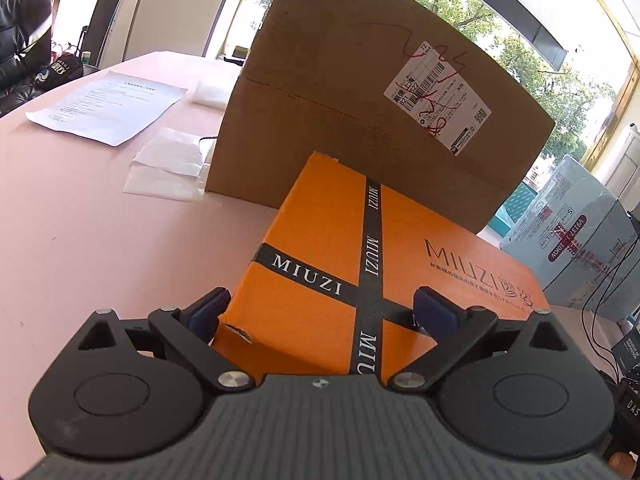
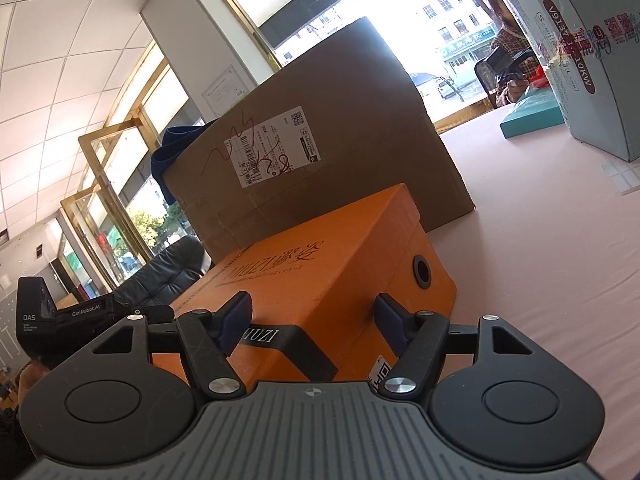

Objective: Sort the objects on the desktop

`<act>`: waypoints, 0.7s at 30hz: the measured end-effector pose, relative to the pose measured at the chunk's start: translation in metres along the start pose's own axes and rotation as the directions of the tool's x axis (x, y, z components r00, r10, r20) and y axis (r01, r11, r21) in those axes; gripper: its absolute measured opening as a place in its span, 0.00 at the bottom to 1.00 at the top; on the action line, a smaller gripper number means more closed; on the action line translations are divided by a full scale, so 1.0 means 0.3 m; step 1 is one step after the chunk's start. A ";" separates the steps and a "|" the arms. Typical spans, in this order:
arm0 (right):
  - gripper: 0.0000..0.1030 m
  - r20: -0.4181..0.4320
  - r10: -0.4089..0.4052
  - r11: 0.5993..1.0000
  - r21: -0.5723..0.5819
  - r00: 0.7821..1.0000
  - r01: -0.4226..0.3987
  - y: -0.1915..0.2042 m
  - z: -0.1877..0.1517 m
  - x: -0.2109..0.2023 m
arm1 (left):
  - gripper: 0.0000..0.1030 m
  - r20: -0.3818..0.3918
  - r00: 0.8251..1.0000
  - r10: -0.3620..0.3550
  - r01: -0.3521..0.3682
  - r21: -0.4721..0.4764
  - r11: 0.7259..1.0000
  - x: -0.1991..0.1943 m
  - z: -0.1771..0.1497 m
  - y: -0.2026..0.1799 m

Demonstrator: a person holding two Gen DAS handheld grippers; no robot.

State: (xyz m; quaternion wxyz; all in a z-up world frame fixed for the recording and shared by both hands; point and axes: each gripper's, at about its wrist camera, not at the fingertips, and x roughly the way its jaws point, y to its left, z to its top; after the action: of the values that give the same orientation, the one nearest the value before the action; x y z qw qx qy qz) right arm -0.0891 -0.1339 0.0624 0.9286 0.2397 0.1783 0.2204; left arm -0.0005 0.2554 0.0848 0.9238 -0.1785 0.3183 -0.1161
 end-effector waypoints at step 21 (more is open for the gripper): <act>0.58 -0.096 -0.022 0.985 0.169 0.995 0.039 -0.070 0.061 0.049 | 1.00 -0.003 1.000 0.002 -0.002 -0.153 0.988 0.051 0.019 0.074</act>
State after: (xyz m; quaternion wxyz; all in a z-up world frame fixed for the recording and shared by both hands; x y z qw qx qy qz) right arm -0.0620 -0.1500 0.0630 0.8985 0.3048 0.2436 0.2011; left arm 0.0169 0.2720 0.0716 0.9069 -0.2485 0.3279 -0.0906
